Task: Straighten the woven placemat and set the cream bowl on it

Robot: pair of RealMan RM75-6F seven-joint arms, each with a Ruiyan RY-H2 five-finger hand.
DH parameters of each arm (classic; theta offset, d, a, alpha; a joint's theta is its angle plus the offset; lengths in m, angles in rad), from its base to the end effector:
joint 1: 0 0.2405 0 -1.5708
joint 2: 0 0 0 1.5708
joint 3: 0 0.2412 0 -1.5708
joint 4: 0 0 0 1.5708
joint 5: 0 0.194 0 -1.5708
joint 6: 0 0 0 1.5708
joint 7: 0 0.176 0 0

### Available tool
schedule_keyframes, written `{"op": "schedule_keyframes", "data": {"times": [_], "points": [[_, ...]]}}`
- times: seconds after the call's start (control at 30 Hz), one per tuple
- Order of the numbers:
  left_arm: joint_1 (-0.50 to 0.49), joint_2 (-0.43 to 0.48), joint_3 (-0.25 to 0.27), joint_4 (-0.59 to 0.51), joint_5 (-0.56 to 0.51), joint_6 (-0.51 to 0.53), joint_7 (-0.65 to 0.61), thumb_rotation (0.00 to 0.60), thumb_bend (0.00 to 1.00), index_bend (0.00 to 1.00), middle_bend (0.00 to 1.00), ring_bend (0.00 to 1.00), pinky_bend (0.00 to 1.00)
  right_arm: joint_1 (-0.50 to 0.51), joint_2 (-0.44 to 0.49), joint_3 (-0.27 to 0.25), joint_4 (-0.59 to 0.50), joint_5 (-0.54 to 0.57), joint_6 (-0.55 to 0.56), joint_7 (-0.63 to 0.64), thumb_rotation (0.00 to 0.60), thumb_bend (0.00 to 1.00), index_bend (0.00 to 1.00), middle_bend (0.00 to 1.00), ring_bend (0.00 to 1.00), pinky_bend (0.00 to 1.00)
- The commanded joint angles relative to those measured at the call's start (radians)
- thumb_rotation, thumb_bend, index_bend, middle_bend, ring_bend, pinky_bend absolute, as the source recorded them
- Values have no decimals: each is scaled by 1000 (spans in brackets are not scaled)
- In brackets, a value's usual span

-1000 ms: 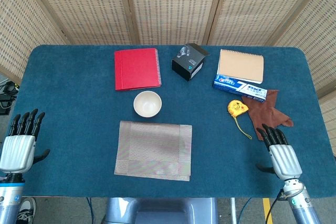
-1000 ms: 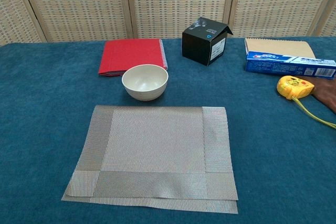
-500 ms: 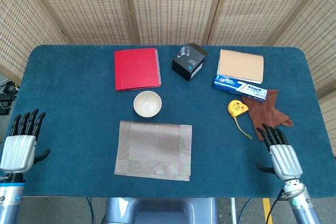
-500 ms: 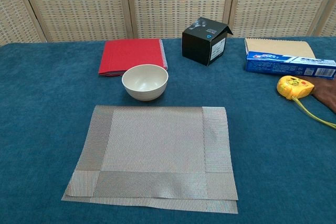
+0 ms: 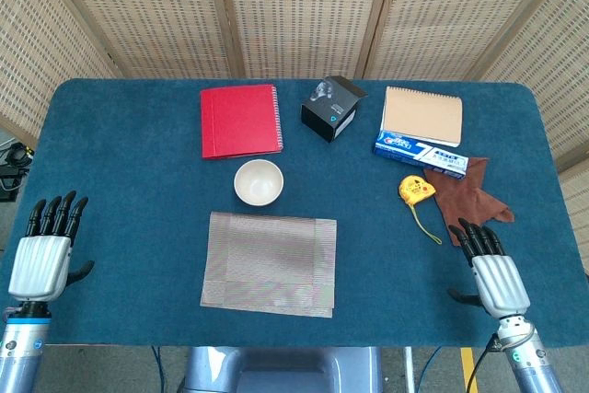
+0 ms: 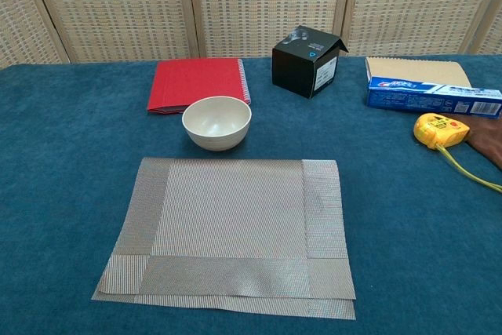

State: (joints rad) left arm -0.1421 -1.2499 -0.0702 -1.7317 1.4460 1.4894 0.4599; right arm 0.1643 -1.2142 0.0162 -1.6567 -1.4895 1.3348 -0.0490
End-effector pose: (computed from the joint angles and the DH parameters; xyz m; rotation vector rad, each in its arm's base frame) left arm -0.2501 0.2260 0.1265 -1.4461 -0.7271 -0.7721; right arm -0.2687 -0.2213 0.1044 1.5212 -1.0631 0.9128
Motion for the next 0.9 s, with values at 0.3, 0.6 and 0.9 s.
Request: {"op": "schedule_keyframes", "data": {"times": [0.3,0.6,0.9], "points": [[-114,-63,-65,29,-57,-138,28,600,163,117,0,0,0,1,-1,-8,-6,-5,-9,0,600,83,88,0,0,0],[-283,-180,-153,114,-139,-302,81,600,276,354,0,0,0,2,15,-6,-17,-6,-10,30,600,83,88,0,0,0],[-435,-318,-204,219,-261,-423,204,600,280,406,0,0,0,6,34,0,-21,3,-19,73,600,83,88,0,0,0]]}}
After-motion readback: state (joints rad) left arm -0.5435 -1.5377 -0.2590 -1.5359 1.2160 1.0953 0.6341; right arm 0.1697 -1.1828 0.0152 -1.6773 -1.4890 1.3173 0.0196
